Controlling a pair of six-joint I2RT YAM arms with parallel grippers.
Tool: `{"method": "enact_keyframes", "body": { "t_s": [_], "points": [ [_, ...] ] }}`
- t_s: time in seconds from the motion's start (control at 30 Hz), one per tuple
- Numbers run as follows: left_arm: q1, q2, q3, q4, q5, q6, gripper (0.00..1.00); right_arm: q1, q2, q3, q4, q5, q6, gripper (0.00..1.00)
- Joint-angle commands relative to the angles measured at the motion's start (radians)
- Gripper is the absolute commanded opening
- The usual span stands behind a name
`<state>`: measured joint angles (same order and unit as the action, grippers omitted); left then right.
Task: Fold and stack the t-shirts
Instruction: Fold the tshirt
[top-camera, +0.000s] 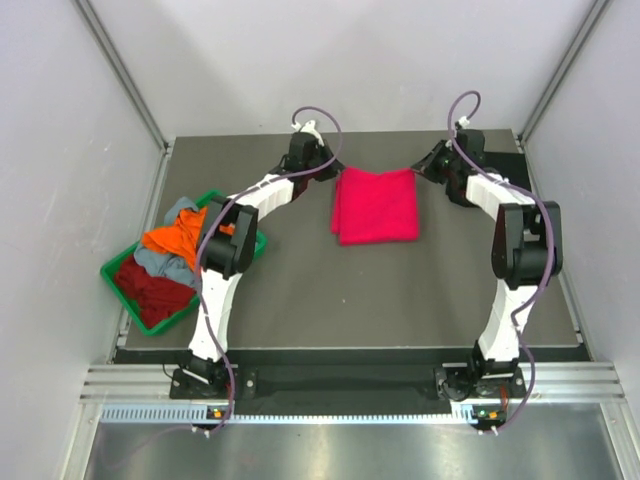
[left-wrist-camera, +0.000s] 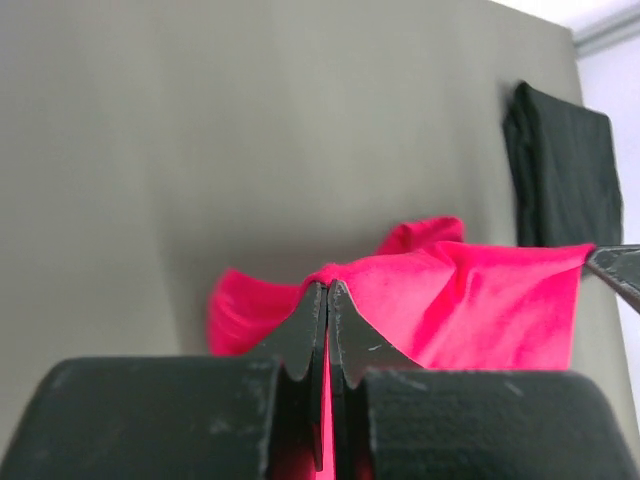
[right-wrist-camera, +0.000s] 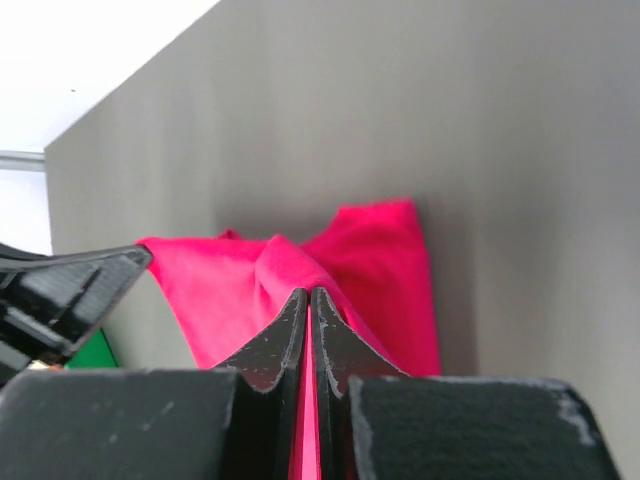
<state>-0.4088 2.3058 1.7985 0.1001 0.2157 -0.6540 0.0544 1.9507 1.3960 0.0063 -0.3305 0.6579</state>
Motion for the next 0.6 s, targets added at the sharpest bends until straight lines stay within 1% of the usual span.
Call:
{"method": "enact_keyframes", "body": {
  "t_s": [0.0,0.13,0.27,0.33,0.4,0.47,0.53,0.57],
  "points": [
    [0.037,0.035,0.058,0.127,-0.018,-0.019,0.00,-0.019,0.065,0.104,0.101,-0.071,-0.014,0.00],
    [0.056,0.119,0.125,0.128,-0.013,-0.038,0.00,-0.024,0.144,0.179,0.097,-0.065,-0.032,0.00],
    [0.076,0.159,0.159,0.180,-0.003,-0.067,0.00,-0.028,0.214,0.239,0.103,-0.093,-0.041,0.00],
    [0.082,0.170,0.167,0.207,-0.010,-0.076,0.00,-0.028,0.237,0.250,0.142,-0.105,-0.044,0.00],
    [0.084,0.196,0.191,0.207,-0.019,-0.076,0.00,-0.028,0.257,0.273,0.161,-0.111,-0.044,0.00],
    [0.091,0.217,0.219,0.213,-0.012,-0.082,0.00,-0.028,0.300,0.330,0.149,-0.119,-0.041,0.01],
    [0.094,0.250,0.254,0.222,-0.006,-0.091,0.00,-0.030,0.338,0.375,0.139,-0.128,-0.038,0.03],
    [0.096,0.259,0.275,0.224,-0.004,-0.093,0.00,-0.030,0.349,0.389,0.136,-0.133,-0.038,0.08]
  ]
}}
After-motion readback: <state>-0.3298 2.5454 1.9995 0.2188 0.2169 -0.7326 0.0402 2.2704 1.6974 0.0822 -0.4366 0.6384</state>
